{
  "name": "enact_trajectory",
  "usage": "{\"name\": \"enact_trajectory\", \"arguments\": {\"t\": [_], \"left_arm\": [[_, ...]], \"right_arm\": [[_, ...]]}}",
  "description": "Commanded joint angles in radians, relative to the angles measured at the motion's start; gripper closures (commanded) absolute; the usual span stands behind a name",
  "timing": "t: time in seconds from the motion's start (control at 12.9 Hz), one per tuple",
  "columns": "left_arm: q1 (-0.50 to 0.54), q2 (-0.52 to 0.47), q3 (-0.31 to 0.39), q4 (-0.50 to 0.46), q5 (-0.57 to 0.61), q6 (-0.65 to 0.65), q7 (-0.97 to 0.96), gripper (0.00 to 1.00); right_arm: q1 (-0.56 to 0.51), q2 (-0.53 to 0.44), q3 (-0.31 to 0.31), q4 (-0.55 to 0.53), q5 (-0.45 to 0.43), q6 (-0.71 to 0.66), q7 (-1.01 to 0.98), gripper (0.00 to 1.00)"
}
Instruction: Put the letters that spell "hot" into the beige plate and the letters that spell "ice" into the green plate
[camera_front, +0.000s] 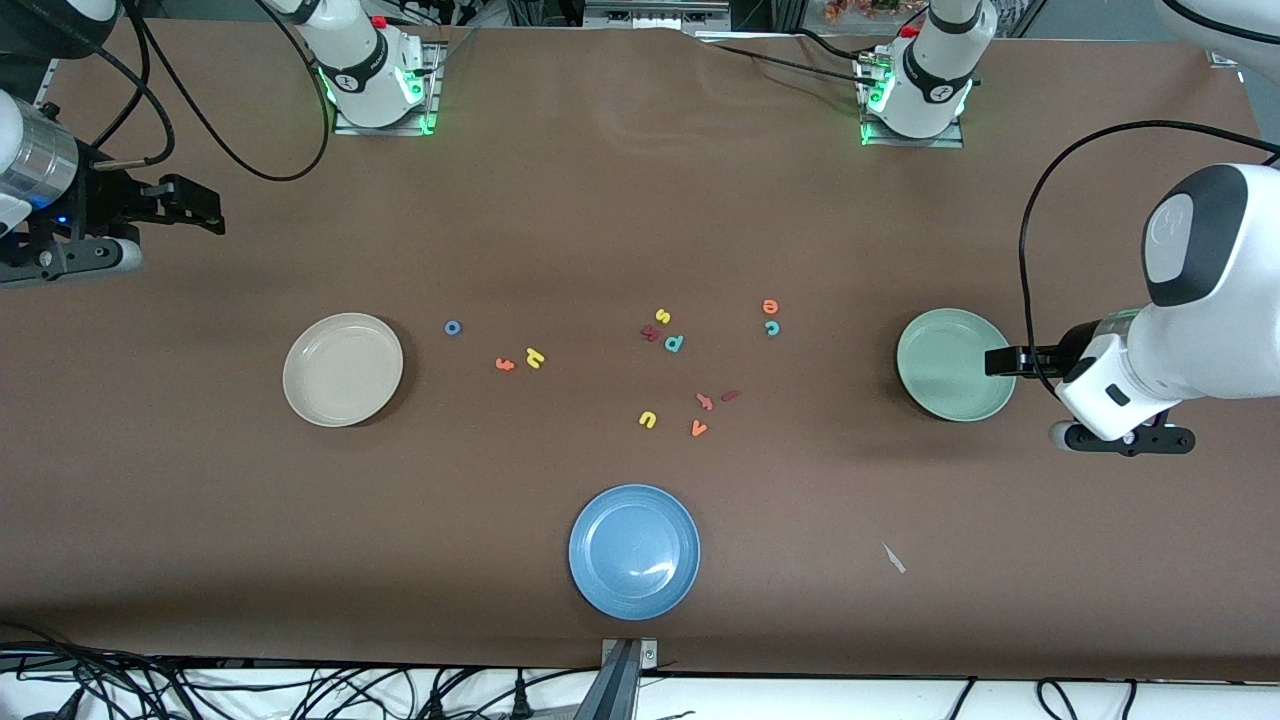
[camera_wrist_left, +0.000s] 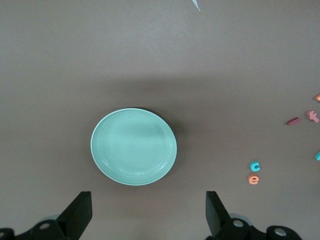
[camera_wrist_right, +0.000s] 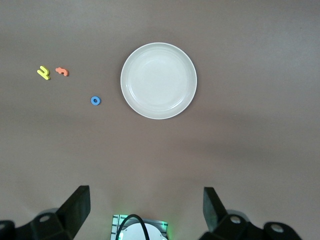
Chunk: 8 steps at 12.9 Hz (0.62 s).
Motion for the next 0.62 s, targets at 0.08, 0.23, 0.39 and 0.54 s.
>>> {"name": "enact_trajectory", "arguments": {"t": [0.08, 0.23, 0.39, 0.54], "left_arm": [[-0.012, -0.022, 0.014, -0.027, -0.023, 0.017, 0.022, 0.0], [-0.012, -0.022, 0.014, -0.026, -0.022, 0.017, 0.022, 0.0], [-0.012, -0.022, 0.014, -0.026, -0.022, 0.017, 0.022, 0.0], [-0.012, -0.022, 0.012, -0.026, -0.022, 0.017, 0.022, 0.0]], "right_arm": [[0.002, -0.005, -0.001, -0.002, -0.016, -0.014, 0.008, 0.0], [0.002, -0.005, 0.001, -0.005, -0.016, -0.014, 0.008, 0.0], [0.002, -0.005, 0.001, -0.005, -0.016, -0.014, 0.006, 0.0], [0.002, -0.005, -0.001, -0.006, -0.016, -0.016, 0.006, 0.0]]}}
